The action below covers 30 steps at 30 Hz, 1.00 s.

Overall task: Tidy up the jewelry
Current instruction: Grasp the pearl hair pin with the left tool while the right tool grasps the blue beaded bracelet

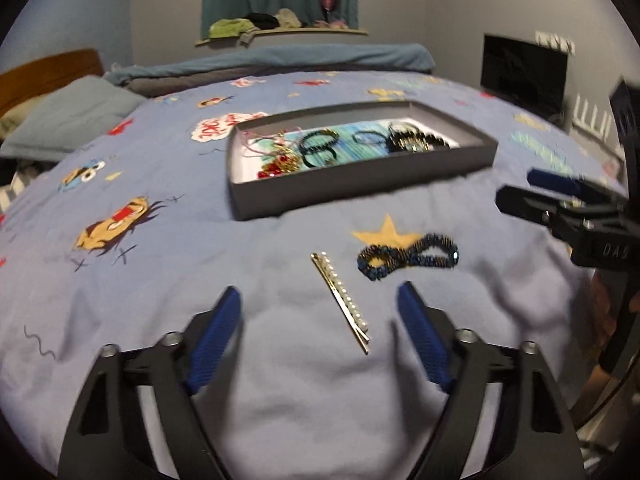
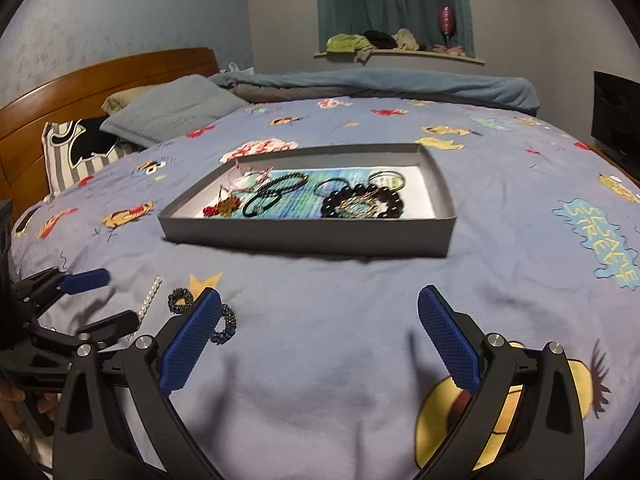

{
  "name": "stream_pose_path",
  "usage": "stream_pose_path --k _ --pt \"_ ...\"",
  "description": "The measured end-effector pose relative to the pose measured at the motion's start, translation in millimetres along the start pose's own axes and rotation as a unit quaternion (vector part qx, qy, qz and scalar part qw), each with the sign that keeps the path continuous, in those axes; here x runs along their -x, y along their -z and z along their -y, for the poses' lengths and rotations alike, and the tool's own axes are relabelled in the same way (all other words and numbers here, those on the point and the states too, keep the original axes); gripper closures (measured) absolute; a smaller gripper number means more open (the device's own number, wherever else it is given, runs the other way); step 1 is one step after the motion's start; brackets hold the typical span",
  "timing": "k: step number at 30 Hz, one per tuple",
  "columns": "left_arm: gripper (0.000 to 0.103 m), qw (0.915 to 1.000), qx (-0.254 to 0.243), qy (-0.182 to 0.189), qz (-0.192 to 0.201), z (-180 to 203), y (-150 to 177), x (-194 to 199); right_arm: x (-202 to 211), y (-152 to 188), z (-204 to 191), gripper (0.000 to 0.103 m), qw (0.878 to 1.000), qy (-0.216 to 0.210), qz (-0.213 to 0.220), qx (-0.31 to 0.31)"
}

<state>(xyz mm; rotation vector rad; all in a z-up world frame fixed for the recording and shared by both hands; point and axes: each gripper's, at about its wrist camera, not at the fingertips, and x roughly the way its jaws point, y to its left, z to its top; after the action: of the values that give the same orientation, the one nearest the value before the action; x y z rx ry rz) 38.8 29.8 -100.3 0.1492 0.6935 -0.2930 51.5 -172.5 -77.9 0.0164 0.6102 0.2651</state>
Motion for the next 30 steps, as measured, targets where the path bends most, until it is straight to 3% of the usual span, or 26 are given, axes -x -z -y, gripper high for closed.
stream_pose_path --k 5,7,14,20,25,28,30 --pt "0.048 0.9997 -0.02 0.003 -0.012 5 2 -9 -6 1 -5 0.006 1.0 -0.01 -0.004 0.009" --pt "0.061 0.9995 -0.027 0.005 -0.014 5 2 -11 -8 1 -8 0.006 1.0 -0.012 -0.007 0.014" --pt "0.074 0.9997 -0.018 0.007 -0.015 -2 1 -12 -15 6 -25 0.012 0.999 -0.022 -0.012 0.048" --pt "0.082 0.9998 -0.004 0.009 -0.016 -12 2 -10 -16 8 -41 0.031 0.996 -0.04 -0.007 0.081" --pt "0.085 0.9998 -0.004 0.009 -0.016 -13 2 -10 -26 14 -51 0.063 0.994 -0.042 -0.033 0.09" --pt "0.085 0.9998 -0.006 0.007 -0.017 -13 2 -10 -31 17 -53 0.072 0.994 -0.043 -0.044 0.089" --pt "0.085 0.9998 -0.007 0.007 -0.018 -13 2 -11 -33 17 -54 0.073 0.994 -0.043 -0.046 0.091"
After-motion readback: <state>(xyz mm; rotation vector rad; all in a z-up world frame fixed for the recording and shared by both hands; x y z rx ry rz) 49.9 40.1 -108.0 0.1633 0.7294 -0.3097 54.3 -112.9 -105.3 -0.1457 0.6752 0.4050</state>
